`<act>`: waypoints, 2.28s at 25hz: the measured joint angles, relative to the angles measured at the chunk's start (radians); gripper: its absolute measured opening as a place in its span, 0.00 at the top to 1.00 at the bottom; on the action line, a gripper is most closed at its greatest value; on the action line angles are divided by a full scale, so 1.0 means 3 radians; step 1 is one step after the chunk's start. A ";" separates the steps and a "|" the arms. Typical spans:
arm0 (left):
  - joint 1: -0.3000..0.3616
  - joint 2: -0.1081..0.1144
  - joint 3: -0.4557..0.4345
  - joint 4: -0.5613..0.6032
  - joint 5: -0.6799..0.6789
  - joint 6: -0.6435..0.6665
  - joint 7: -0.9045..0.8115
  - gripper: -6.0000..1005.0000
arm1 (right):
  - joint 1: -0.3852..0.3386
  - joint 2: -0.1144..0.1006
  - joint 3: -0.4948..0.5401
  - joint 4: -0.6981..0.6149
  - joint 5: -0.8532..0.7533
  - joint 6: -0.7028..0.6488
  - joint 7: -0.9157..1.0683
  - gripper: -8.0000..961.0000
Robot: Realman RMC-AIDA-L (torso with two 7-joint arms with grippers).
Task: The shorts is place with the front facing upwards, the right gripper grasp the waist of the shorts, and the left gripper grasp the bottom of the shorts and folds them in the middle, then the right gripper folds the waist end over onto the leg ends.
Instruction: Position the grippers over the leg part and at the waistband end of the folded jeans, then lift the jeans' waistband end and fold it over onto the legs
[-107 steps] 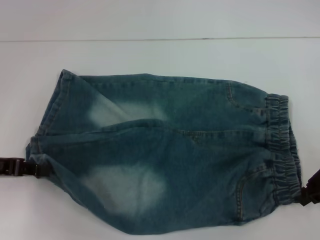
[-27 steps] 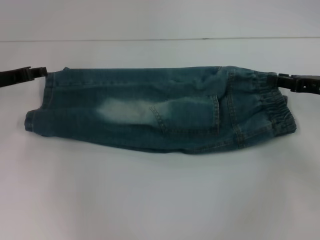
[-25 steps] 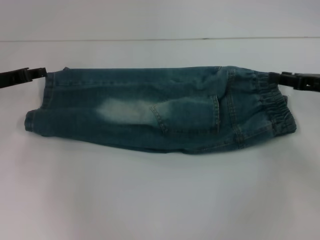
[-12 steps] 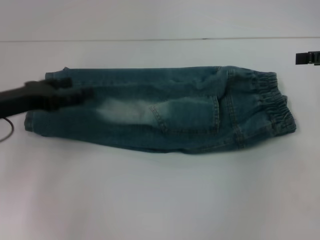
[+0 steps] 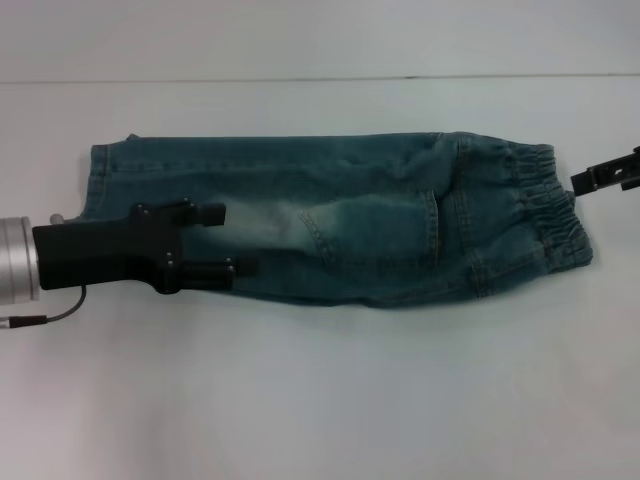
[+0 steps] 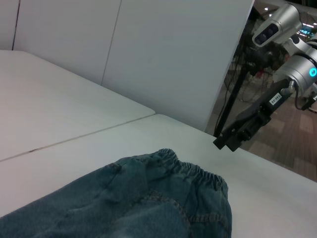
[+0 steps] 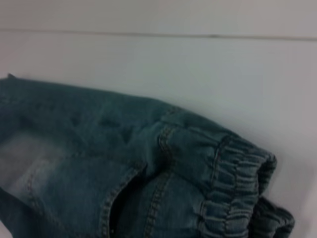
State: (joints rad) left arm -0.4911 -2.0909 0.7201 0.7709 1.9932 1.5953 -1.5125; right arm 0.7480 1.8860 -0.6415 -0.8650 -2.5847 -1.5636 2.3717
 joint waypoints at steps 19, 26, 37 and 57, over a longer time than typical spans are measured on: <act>-0.0025 -0.0065 0.0138 -0.0034 0.0000 -0.0166 0.0057 0.07 | 0.0057 0.0206 -0.0419 0.0523 -0.0009 0.0605 -0.0232 0.08; -0.0025 -0.0078 0.0138 -0.0034 -0.0002 -0.0182 0.0051 0.07 | 0.0047 0.0257 -0.0486 0.0551 -0.0007 0.0697 -0.0326 0.11; -0.0024 -0.0076 0.0128 -0.0034 -0.0002 -0.0223 0.0051 0.07 | 0.0028 0.0269 -0.0478 0.0512 0.0017 0.0656 -0.0422 0.50; -0.0323 -0.0274 0.0098 -0.1228 -0.1867 -0.1630 0.1976 0.30 | -0.0073 0.0176 -0.0274 0.0110 0.0547 0.0129 -0.0484 0.89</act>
State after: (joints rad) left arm -0.5881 -2.1731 0.7494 0.4026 1.4331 1.1061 -0.9195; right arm 0.7260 1.9387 -0.7237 -0.8319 -2.4207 -1.5250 2.2266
